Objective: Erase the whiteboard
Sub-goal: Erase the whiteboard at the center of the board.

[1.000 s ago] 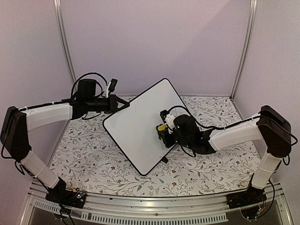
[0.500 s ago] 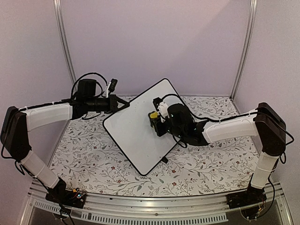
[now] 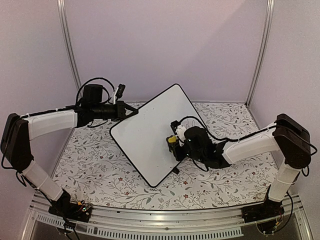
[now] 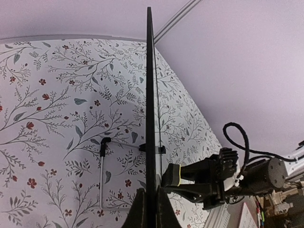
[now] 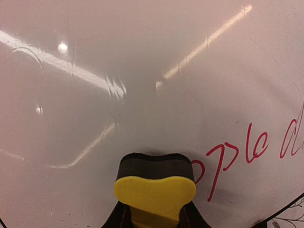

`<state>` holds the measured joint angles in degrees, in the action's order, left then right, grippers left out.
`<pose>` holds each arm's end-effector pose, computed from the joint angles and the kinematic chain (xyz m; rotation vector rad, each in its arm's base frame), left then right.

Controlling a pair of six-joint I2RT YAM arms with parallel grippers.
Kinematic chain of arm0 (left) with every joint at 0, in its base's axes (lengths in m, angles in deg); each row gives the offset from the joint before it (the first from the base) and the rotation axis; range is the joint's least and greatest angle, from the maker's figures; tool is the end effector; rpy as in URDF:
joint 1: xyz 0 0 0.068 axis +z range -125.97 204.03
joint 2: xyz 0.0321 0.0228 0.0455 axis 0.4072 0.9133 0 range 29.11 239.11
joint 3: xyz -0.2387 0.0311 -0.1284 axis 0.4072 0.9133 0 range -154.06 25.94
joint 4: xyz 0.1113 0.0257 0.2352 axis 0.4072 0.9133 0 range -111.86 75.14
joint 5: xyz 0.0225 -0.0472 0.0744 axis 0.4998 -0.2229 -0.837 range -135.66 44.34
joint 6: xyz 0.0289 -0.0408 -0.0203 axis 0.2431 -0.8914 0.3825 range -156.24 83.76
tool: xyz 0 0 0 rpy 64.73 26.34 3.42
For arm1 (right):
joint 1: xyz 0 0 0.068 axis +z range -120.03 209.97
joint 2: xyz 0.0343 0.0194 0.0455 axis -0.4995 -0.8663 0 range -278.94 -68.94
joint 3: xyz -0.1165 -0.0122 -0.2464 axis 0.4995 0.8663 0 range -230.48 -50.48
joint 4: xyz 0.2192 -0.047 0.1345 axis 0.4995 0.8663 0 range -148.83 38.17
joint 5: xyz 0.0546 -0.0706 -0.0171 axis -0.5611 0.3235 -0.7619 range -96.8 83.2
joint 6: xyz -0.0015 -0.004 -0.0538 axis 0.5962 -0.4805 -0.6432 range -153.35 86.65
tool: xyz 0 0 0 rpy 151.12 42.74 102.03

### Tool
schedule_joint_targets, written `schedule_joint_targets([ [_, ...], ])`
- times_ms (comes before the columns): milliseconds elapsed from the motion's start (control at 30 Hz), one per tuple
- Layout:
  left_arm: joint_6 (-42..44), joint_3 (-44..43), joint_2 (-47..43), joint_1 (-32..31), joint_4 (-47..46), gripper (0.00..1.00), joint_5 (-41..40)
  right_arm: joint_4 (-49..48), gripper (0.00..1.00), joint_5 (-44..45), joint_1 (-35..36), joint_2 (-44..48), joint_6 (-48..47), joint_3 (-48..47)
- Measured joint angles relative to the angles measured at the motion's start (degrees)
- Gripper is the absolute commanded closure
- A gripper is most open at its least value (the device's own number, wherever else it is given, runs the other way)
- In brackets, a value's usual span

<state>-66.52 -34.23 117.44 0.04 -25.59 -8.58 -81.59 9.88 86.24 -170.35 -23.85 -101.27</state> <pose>0.3109 -0.1620 0.2723 0.3342 2.1014 -1.2316 0.2136 0.3017 0.1704 -0.6484 1.9561 0.4189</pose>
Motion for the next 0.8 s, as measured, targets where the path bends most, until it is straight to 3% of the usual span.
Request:
schedule_joint_targets([
  [167,0.0,0.0,0.09,0.0,-0.07,1.0,0.0,2.25,1.0,0.63,-0.11,-0.2,0.15,-2.01],
  [467,0.02,0.0,0.13,0.0,-0.04,1.0,-0.11,3.04,1.0,-0.02,-1.75,-5.35,-2.95,-17.59],
  [800,-0.17,-0.07,0.31,0.0,0.15,1.0,-0.52,0.28,1.0,-0.9,-2.43,-4.85,-4.63,-13.86],
])
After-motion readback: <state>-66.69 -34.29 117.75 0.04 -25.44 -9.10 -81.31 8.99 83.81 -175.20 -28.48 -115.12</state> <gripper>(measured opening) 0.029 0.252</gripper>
